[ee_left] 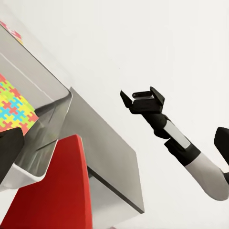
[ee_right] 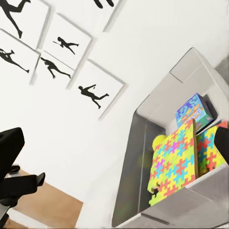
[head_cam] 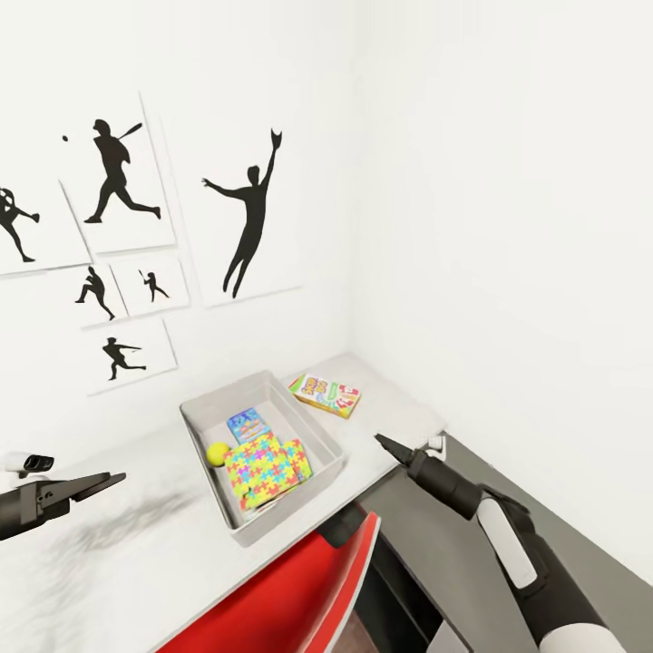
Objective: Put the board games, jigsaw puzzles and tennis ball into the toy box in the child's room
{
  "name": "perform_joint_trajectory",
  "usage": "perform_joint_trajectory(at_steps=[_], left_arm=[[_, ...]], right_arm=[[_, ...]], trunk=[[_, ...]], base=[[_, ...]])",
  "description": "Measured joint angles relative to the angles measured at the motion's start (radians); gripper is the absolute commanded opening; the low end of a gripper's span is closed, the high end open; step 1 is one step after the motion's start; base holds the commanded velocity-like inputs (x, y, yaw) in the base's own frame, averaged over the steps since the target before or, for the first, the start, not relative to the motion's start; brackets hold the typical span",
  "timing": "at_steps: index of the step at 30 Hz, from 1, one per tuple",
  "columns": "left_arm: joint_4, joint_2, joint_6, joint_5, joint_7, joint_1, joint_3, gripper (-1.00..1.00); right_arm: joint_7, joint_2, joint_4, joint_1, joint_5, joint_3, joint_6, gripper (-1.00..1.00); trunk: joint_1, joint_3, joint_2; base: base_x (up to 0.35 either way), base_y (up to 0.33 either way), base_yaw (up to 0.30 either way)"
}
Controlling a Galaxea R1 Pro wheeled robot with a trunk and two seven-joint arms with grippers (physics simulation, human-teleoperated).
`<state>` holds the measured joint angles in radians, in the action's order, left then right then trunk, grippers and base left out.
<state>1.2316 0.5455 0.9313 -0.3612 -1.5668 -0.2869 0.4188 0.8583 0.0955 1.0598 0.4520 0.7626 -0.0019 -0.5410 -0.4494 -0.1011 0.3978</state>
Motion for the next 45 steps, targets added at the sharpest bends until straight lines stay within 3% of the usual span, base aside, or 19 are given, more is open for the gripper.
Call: perform_joint_trajectory(at_steps=[5,9,19,25,37,45], left_arm=[[0.0,0.0,-0.001,0.0,0.0,0.0,0.0,1.0],[0.0,-0.001,-0.001,0.0,0.0,-0.001,0.0,1.0],[0.0,0.0,-0.002,0.0,0.0,0.0,0.0,1.0],[-0.034,-0.034,-0.029,-0.018,0.009,0.034,-0.018,1.0],[-0.024,-0.043,-0.024,-0.017,0.012,0.033,-0.009,1.0],[-0.014,-0.041,-0.013,-0.018,0.052,0.024,-0.008,1.0]], right_arm=[[-0.019,-0.007,0.027,-0.001,-0.096,0.008,0.001,1.0],[-0.031,-0.018,0.044,-0.002,-0.123,0.009,0.001,1.0],[-0.087,-0.035,0.056,-0.002,-0.141,0.027,-0.002,1.0],[-0.053,-0.044,0.022,-0.036,-0.177,0.018,0.032,1.0],[0.013,-0.042,0.014,-0.05,-0.178,0.017,0.099,1.0],[0.034,-0.04,0.023,-0.051,-0.18,0.016,0.112,1.0]], trunk=[[0.0,0.001,0.0],[0.0,0.001,0.0],[0.0,0.001,0.0],[0.0,0.001,0.0],[0.0,0.001,0.0],[0.0,0.001,0.0]], base=[[0.0,0.0,-0.011],[0.0,0.0,-0.003],[0.0,0.0,0.0],[0.0,0.0,0.0],[0.0,0.0,0.0],[0.0,0.0,0.0]])
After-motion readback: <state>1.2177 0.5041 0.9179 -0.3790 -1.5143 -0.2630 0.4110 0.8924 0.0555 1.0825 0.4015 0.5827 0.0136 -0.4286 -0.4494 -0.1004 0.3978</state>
